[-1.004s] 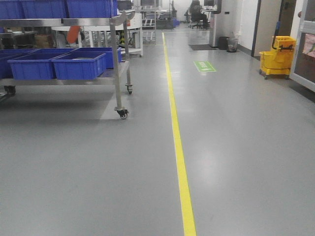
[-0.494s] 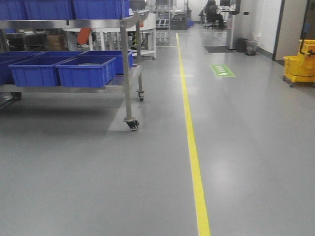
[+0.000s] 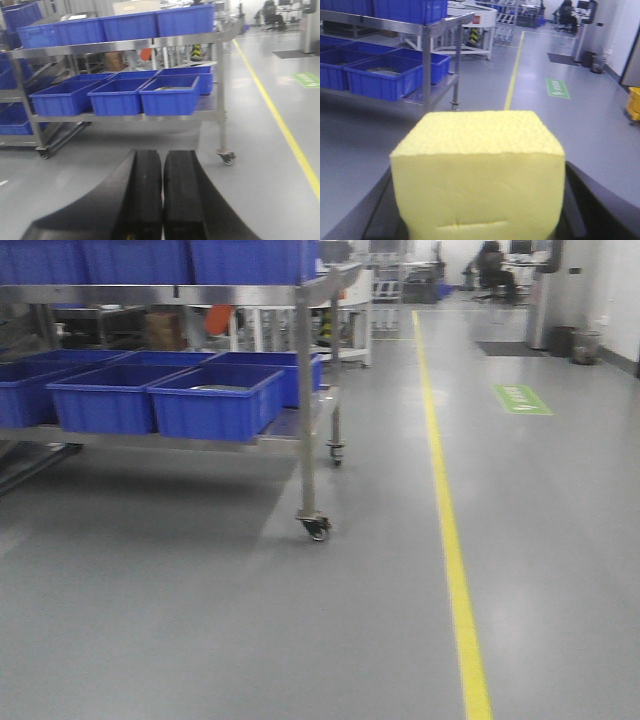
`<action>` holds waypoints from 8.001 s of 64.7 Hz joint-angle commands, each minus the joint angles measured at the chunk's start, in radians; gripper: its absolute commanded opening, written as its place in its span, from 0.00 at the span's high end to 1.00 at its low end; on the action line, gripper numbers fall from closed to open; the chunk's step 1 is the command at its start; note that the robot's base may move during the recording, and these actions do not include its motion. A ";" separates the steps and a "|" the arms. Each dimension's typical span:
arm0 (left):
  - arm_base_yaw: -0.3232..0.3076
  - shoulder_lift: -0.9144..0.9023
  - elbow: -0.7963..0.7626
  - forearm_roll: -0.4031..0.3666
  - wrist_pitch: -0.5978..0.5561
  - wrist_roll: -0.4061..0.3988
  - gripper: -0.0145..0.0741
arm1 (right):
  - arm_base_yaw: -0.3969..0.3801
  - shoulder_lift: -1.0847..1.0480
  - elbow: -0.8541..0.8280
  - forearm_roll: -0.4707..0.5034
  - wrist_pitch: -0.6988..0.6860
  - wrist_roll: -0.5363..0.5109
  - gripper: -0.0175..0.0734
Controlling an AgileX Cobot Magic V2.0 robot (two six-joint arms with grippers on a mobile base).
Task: Place yellow foam block on left shelf second layer
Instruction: 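Drive the base away from the table holding the cube, then turn and drive the base down the aisle toward the bin shelf, then approach the shelf and move the held cube into a blue bin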
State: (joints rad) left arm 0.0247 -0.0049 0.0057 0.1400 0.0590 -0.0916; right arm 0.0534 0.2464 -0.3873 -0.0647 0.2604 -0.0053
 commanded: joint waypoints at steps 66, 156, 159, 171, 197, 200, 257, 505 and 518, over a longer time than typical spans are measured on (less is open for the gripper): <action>-0.007 -0.019 0.020 -0.006 -0.083 -0.005 0.68 | -0.007 0.011 -0.030 -0.013 -0.092 -0.005 0.30; -0.007 -0.019 0.020 -0.006 -0.083 -0.005 0.68 | -0.007 0.012 -0.030 -0.013 -0.092 -0.005 0.30; -0.007 -0.019 0.020 -0.006 -0.083 -0.005 0.68 | -0.007 0.012 -0.030 -0.013 -0.092 -0.005 0.30; -0.007 -0.019 0.020 -0.006 -0.083 -0.005 0.68 | -0.007 0.012 -0.030 -0.013 -0.092 -0.005 0.30; -0.007 -0.019 0.020 -0.006 -0.082 -0.005 0.68 | -0.007 0.012 -0.030 -0.013 -0.092 -0.005 0.30; -0.007 -0.019 0.020 -0.006 -0.082 -0.005 0.68 | -0.007 0.012 -0.030 -0.013 -0.092 -0.005 0.30; -0.007 -0.019 0.020 -0.006 -0.082 -0.005 0.68 | -0.007 0.012 -0.030 -0.013 -0.092 -0.005 0.30; -0.007 -0.019 0.020 -0.006 -0.082 -0.005 0.68 | -0.007 0.139 -0.042 0.152 -0.242 0.022 0.30; -0.007 -0.019 0.020 -0.006 -0.082 -0.005 0.68 | -0.007 0.349 -0.090 0.152 -0.412 0.022 0.30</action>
State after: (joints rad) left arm 0.0247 -0.0049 0.0057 0.1400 0.0590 -0.0916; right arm 0.0534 0.5033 -0.4178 0.0815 0.0264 0.0161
